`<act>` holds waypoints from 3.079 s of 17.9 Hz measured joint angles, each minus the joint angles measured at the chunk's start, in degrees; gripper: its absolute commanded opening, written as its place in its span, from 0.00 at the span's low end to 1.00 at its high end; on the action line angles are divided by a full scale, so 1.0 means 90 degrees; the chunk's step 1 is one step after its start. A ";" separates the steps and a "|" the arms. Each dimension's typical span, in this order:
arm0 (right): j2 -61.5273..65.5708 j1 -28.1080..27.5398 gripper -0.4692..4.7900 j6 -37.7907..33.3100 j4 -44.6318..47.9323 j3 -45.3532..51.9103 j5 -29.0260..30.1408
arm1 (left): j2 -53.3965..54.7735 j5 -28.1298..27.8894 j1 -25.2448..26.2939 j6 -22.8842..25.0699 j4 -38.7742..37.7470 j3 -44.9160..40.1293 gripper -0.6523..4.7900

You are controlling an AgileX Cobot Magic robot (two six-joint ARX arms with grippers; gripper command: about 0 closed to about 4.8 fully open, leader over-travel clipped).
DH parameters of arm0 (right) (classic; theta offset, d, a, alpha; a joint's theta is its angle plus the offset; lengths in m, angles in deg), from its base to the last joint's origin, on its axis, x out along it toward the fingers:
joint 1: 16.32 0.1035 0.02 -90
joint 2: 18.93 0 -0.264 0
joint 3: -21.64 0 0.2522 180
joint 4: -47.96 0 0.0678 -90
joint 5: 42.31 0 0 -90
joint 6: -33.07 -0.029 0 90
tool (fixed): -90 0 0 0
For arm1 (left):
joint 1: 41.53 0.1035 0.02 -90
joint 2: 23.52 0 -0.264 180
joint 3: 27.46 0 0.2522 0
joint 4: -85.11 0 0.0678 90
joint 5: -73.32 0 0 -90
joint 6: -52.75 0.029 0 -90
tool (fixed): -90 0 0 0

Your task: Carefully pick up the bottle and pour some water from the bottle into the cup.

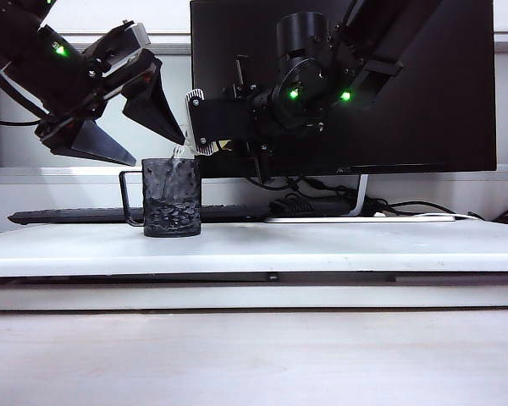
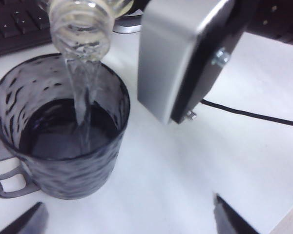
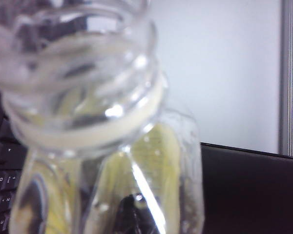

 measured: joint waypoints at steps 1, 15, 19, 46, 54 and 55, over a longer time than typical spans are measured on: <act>0.0000 0.0000 0.28 0.0005 0.0000 0.0000 -0.0002 | 0.0000 0.0000 0.0000 0.0000 0.0000 0.0000 1.00; 0.0000 0.0000 0.28 -0.0092 0.0005 0.0002 -0.0002 | 0.0000 -0.0002 0.0000 0.0000 -0.0078 0.0000 1.00; -0.0002 0.0005 0.28 -0.1285 0.0010 0.0000 -0.0007 | 0.0000 -0.0002 0.0000 0.0000 -0.0121 0.0000 1.00; -0.2283 -0.0656 0.27 -1.0732 -0.4255 0.0007 -0.2822 | -0.0787 0.0359 -0.0075 0.0007 0.0559 0.0012 1.00; -0.2358 -0.0814 0.27 -1.1934 -0.4626 0.1494 -0.2812 | -0.1020 0.0401 -0.0384 0.0002 0.0510 0.0012 1.00; -0.2419 -0.0814 0.27 -1.2072 -0.4359 0.1715 -0.2810 | -0.1020 0.0408 -0.0483 0.0002 0.0510 0.0012 1.00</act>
